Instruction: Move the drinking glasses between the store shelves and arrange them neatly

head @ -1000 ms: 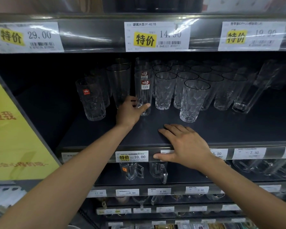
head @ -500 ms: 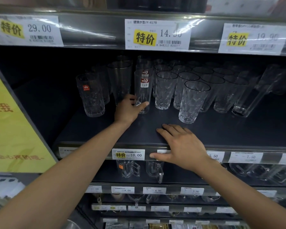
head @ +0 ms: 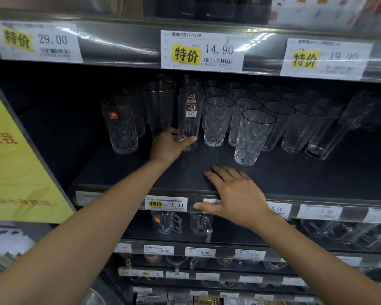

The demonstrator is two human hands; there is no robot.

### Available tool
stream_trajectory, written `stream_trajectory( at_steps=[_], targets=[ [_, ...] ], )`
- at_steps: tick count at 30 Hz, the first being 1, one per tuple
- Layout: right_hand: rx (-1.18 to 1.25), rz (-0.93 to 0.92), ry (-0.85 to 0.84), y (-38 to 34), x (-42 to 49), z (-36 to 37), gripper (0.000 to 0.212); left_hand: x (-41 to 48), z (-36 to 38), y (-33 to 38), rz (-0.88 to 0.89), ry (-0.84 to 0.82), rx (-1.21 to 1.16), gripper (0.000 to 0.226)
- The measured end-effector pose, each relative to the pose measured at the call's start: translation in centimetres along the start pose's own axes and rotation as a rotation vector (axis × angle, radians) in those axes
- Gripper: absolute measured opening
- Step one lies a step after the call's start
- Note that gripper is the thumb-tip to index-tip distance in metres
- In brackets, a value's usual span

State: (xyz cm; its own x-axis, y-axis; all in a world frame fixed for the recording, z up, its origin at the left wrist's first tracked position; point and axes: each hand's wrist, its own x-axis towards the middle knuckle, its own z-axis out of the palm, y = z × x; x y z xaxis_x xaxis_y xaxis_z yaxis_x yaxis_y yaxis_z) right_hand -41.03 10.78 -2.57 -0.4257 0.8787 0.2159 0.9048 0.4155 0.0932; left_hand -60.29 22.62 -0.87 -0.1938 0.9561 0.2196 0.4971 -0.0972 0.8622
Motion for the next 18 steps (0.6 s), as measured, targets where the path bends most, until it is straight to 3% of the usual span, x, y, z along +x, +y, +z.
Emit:
stream_trajectory(
  at_steps=[7, 11, 15, 18],
  targets=[
    [0.121, 0.012, -0.061, 0.2, -0.1, -0.8, 0.093, -2.0, -2.3, 0.3, -0.025, -0.112, 0.076, 0.065],
    [0.513, 0.206, -0.022, 0.7, -1.4, -3.2, 0.059, -4.8, -4.5, 1.4, -0.04, -0.25, 0.11, 0.05],
    [0.745, 0.414, 0.143, 0.9, -5.6, -4.7, 0.035, -8.8, -6.2, 2.7, -0.005, -0.35, -0.109, 0.015],
    [0.858, 0.548, 0.225, 1.0, -10.2, -5.3, 0.025, -12.0, -6.2, 3.7, 0.014, -0.39, -0.295, 0.01]
  ],
)
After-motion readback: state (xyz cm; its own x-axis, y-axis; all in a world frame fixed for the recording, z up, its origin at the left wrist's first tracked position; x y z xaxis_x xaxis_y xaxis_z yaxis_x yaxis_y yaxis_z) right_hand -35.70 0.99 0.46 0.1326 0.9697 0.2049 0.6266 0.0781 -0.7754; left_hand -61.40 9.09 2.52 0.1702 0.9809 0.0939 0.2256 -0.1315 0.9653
